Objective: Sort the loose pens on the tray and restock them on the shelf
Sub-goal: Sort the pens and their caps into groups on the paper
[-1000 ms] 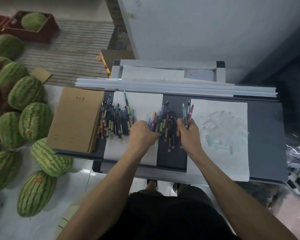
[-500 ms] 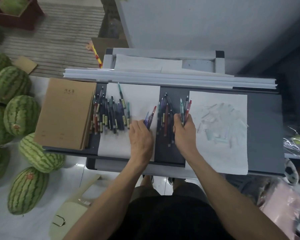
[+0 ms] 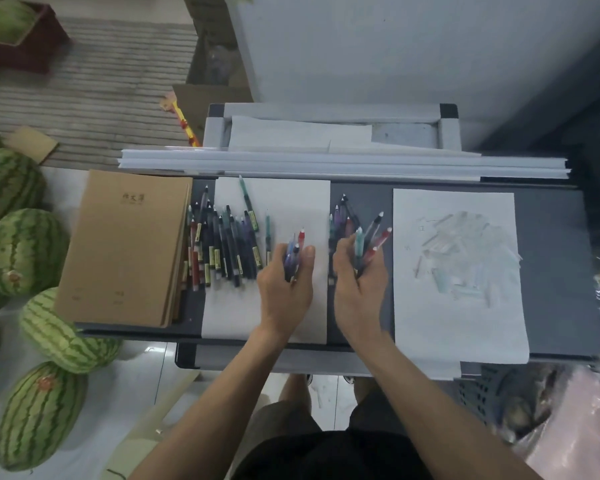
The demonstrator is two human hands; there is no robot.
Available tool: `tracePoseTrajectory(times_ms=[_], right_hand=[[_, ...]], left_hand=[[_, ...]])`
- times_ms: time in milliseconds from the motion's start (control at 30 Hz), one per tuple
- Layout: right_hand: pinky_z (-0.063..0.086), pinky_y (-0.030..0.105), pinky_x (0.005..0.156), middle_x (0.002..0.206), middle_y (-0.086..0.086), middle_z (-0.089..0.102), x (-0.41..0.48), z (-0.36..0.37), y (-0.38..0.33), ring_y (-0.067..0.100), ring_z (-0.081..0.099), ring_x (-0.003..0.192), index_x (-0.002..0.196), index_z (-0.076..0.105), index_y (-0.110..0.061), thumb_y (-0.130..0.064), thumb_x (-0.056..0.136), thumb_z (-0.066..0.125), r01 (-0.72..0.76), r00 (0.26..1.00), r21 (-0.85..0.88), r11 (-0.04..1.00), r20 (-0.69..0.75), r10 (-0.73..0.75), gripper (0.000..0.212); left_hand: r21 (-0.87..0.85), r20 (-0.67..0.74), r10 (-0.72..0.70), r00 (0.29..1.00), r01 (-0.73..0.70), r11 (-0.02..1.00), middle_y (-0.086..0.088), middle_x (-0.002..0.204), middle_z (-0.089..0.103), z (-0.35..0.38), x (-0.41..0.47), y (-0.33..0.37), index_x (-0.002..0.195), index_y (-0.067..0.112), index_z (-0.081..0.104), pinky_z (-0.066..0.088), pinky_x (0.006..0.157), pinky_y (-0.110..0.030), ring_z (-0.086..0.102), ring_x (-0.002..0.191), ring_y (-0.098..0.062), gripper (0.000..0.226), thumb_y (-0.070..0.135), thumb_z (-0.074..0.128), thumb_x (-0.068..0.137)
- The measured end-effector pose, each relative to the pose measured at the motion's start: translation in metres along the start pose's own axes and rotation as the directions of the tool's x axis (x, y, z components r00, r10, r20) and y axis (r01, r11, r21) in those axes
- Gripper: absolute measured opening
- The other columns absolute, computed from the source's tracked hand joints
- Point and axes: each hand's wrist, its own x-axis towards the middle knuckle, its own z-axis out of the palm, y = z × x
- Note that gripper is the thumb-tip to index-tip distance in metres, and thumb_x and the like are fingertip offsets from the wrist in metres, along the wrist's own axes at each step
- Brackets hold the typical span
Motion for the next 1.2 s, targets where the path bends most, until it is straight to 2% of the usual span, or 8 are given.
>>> tracePoseTrajectory(times_ms=[133,267,400,700,767,900,1067,1200], right_hand=[[0.044,0.030,0.050,0.064,-0.001,0.054,-0.012,0.020,0.019,0.016,0.051,0.054,0.092,0.054,-0.001,-0.054,0.100,0.056,0.088,0.995,0.008,0.996,-0.054,-0.088,0.054],[0.048,0.049,0.053,0.069,0.014,0.057,-0.017,0.027,0.043,0.037,0.057,0.059,0.089,0.056,-0.003,-0.035,0.104,0.058,0.089,0.995,-0.041,0.995,-0.048,-0.091,0.036],[0.051,0.032,0.061,0.076,-0.002,0.058,-0.019,0.028,0.035,0.021,0.057,0.064,0.089,0.056,-0.017,-0.011,0.098,0.064,0.154,0.984,-0.140,0.978,-0.067,-0.164,0.014],[0.047,0.026,0.057,0.068,-0.004,0.058,-0.020,0.031,0.036,0.011,0.053,0.059,0.082,0.059,-0.013,-0.024,0.097,0.063,0.145,0.984,-0.167,0.975,-0.081,-0.160,0.020],[0.043,0.025,0.055,0.065,-0.006,0.054,-0.020,0.033,0.037,0.007,0.048,0.057,0.080,0.054,-0.018,-0.032,0.099,0.060,0.086,0.992,-0.188,0.978,-0.079,-0.102,0.024],[0.050,0.043,0.050,0.067,0.005,0.062,-0.018,0.036,0.025,0.026,0.060,0.057,0.088,0.055,-0.012,-0.042,0.103,0.053,0.025,1.000,-0.194,0.981,-0.014,-0.028,0.034],[0.051,0.036,0.057,0.068,0.003,0.064,0.001,0.042,0.001,0.019,0.059,0.058,0.089,0.058,-0.015,-0.037,0.105,0.057,-0.200,0.979,-0.146,0.969,-0.001,0.202,0.027],[0.042,0.027,0.043,0.060,0.006,0.063,0.029,0.041,-0.007,0.018,0.055,0.044,0.079,0.060,-0.013,-0.027,0.102,0.057,-0.471,0.860,-0.219,0.855,0.101,0.500,0.027]], left_hand=[[-0.022,-0.072,0.114,0.991,-0.116,0.993,0.003,0.053,0.041,-0.003,0.006,-0.015,0.074,0.022,0.044,0.030,0.043,-0.028,0.035,0.044,-0.019,0.037,0.035,0.064,0.103],[-0.077,-0.088,0.106,0.990,-0.113,0.991,0.008,0.058,0.040,-0.004,0.004,-0.024,0.071,0.022,0.047,0.031,0.045,-0.025,0.033,0.050,-0.005,0.036,0.027,0.067,0.101],[-0.073,-0.097,0.030,0.995,-0.037,0.997,0.002,0.057,0.045,-0.006,-0.001,-0.031,0.071,0.022,0.048,0.037,0.046,-0.028,0.040,0.048,-0.012,0.034,0.018,0.073,0.093],[-0.088,-0.053,0.020,0.998,-0.024,0.996,0.000,0.058,0.054,-0.015,0.002,-0.030,0.073,0.023,0.052,0.042,0.048,-0.028,0.050,0.049,-0.019,0.029,0.020,0.074,0.092],[-0.080,-0.017,-0.052,0.998,0.051,0.995,0.004,0.061,0.054,-0.015,0.002,-0.024,0.076,0.027,0.050,0.043,0.050,-0.025,0.050,0.051,-0.014,0.028,0.023,0.070,0.095],[-0.090,0.112,-0.182,0.977,0.193,0.977,0.010,0.062,0.052,-0.014,0.007,0.001,0.080,0.023,0.046,0.042,0.052,-0.022,0.047,0.051,-0.005,0.029,0.021,0.061,0.104],[-0.009,0.178,-0.380,0.908,0.388,0.922,0.018,0.055,0.054,-0.020,0.036,0.026,0.073,0.026,0.046,0.040,0.056,-0.016,0.049,0.051,-0.003,0.035,0.028,0.063,0.104],[0.283,0.322,-0.580,0.749,0.508,0.813,-0.001,0.088,0.070,-0.028,0.068,0.006,0.095,0.018,0.062,0.060,0.080,-0.043,0.070,0.081,-0.023,0.016,0.033,0.066,0.098]])
